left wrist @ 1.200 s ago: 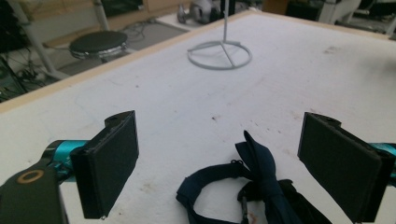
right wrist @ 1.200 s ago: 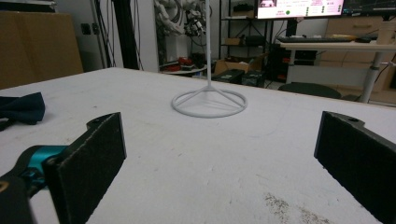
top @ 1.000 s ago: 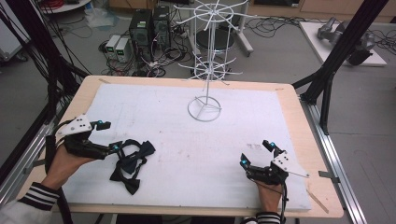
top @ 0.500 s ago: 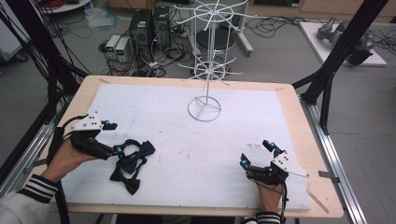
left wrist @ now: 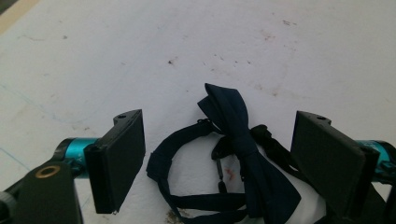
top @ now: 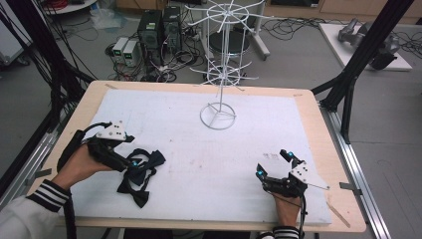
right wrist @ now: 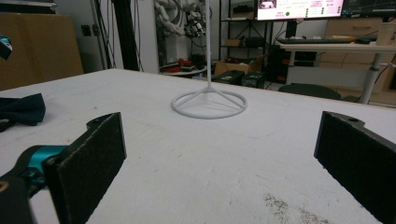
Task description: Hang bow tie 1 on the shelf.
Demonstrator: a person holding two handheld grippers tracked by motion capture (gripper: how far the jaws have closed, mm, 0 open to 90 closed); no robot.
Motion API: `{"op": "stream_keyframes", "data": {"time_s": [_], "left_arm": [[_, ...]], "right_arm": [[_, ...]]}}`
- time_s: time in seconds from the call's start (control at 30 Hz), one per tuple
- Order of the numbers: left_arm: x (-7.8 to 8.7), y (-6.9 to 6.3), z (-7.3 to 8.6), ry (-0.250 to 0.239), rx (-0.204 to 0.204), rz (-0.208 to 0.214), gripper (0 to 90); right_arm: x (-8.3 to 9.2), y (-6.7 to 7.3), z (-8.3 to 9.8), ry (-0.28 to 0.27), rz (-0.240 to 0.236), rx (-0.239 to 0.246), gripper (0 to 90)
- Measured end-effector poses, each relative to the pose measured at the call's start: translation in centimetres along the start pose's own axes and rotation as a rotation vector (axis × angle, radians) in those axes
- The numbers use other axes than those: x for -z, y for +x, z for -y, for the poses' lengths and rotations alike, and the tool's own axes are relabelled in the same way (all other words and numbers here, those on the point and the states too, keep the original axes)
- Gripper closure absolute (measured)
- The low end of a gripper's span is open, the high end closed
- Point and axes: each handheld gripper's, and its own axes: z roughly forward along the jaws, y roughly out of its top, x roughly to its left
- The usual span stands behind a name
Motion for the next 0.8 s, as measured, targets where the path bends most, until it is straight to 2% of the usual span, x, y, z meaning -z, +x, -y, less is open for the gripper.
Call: {"op": "stream_keyframes", "data": {"time_s": [0.1, 0.17, 0.3, 0.53, 0.7, 0.8], "left_arm": [[-0.4, -0.1, -0.4, 0.044, -0.020, 0.020, 20.4], [-0.8, -0.3, -0.5, 0.061, -0.018, 0.037, 20.7], [-1.6, -0.6, -0.6, 0.122, -0.047, 0.046, 20.7], [-2.8, -1.1, -1.0, 0.177, -0.061, 0.058, 22.6], [-3.3, -1.3, -1.1, 0.200, -0.049, 0.063, 23.7], [-3.7, -1.5, -1.3, 0.237, -0.064, 0.073, 26.4]], "right_arm": [[0.0, 0.0, 0.0, 0.000, -0.001, 0.000, 1.4], [0.0, 0.0, 0.0, 0.000, -0.002, 0.000, 1.4], [0.0, 0.0, 0.0, -0.001, -0.002, -0.002, 1.4], [0.0, 0.0, 0.0, 0.000, -0.003, -0.001, 1.4], [0.0, 0.0, 0.0, 0.004, -0.002, -0.007, 1.4], [0.0, 0.0, 0.0, 0.005, -0.003, -0.009, 1.4]]}}
